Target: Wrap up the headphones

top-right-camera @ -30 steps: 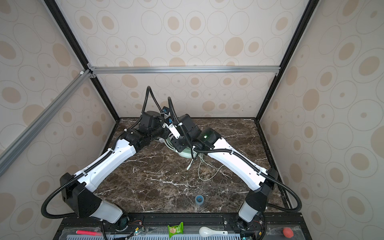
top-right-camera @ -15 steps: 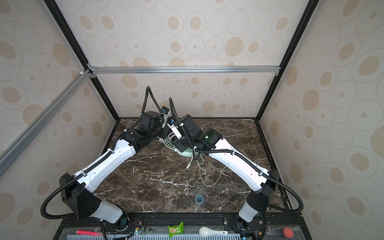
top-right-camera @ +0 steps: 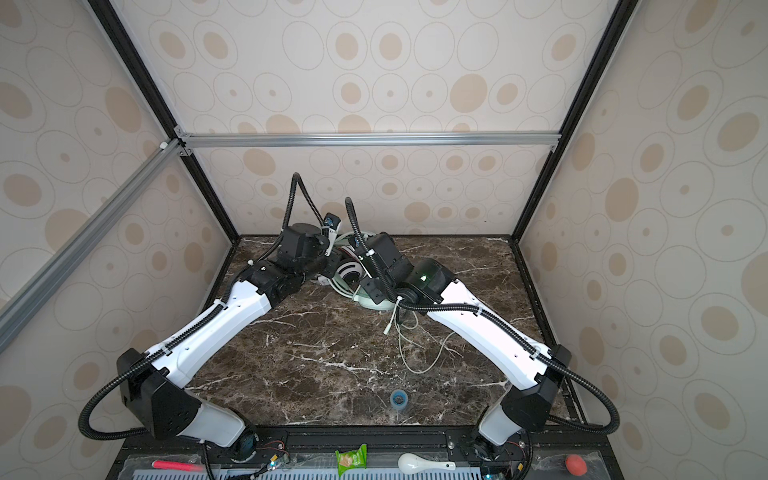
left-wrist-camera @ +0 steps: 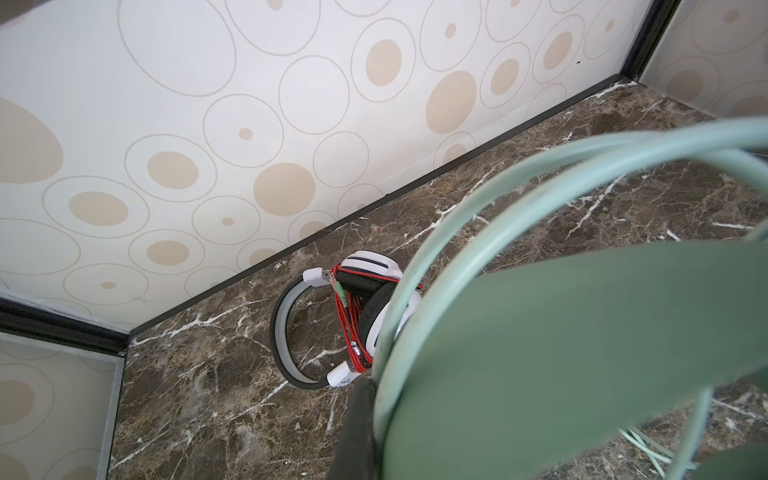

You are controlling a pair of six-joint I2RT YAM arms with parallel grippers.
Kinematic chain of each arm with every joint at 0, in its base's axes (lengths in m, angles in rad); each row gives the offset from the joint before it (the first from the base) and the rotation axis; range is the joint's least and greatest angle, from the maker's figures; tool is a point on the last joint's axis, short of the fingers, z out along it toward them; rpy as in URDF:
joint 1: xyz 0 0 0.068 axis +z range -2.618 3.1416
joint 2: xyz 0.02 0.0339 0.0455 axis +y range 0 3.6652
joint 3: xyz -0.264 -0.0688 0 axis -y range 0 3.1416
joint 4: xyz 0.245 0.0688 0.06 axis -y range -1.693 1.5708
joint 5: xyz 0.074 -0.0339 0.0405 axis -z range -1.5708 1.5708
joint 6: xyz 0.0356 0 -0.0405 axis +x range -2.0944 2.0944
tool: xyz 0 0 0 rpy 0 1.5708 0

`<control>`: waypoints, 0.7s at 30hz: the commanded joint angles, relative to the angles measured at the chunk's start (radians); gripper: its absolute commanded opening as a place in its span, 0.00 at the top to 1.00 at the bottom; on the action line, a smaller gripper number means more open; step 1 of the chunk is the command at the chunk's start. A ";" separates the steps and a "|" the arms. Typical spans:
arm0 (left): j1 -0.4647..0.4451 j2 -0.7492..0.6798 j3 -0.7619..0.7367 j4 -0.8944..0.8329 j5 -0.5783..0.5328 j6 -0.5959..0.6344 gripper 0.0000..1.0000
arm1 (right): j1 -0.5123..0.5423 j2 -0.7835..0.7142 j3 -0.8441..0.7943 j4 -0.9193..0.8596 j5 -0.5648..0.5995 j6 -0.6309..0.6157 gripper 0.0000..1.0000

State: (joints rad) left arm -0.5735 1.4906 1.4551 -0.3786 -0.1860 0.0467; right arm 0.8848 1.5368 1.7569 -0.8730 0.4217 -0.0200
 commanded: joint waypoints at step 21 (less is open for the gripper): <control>-0.002 -0.091 -0.029 -0.013 0.127 0.032 1.00 | -0.165 -0.079 -0.067 0.162 0.010 0.069 0.92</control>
State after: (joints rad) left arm -0.5735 1.4464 1.4090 -0.3859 -0.0971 0.0734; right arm 0.7704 1.4971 1.7031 -0.7719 0.4274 0.0040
